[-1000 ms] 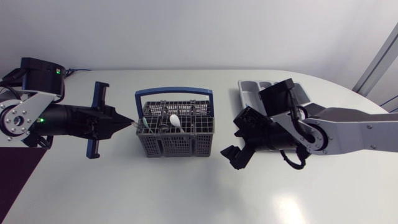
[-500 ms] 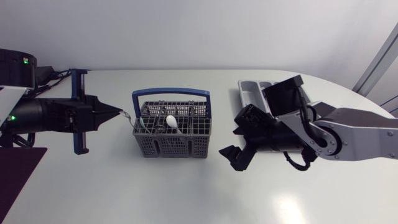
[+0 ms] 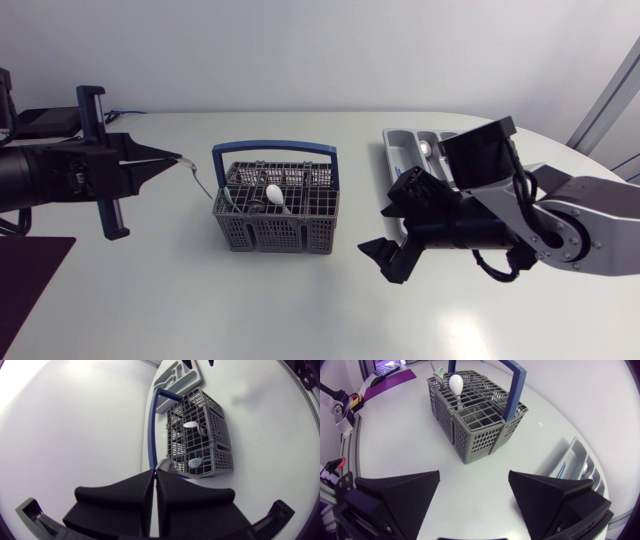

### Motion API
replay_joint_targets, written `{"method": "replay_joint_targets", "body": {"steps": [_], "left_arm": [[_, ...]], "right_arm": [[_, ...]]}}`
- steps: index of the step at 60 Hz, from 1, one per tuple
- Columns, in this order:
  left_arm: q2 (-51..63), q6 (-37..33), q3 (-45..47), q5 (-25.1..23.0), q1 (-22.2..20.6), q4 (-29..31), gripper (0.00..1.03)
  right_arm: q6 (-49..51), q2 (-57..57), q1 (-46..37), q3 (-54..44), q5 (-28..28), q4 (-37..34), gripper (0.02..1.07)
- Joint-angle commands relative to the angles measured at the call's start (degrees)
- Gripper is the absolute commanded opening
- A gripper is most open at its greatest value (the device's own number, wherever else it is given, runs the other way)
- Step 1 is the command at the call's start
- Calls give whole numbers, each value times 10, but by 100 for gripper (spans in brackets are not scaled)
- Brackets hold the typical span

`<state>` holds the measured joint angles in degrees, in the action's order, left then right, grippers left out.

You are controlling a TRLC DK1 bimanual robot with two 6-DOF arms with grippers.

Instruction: Unload the cutlery basket into the drawer organizer.

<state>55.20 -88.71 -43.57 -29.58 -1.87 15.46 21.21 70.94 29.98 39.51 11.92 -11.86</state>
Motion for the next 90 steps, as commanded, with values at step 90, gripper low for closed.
{"method": "replay_joint_targets", "body": {"steps": [90], "left_arm": [[206, 860, -193, 233, -360, -47, 3]], "right_arm": [[-13, -60, 216, -77, -342, 313, 78]]}}
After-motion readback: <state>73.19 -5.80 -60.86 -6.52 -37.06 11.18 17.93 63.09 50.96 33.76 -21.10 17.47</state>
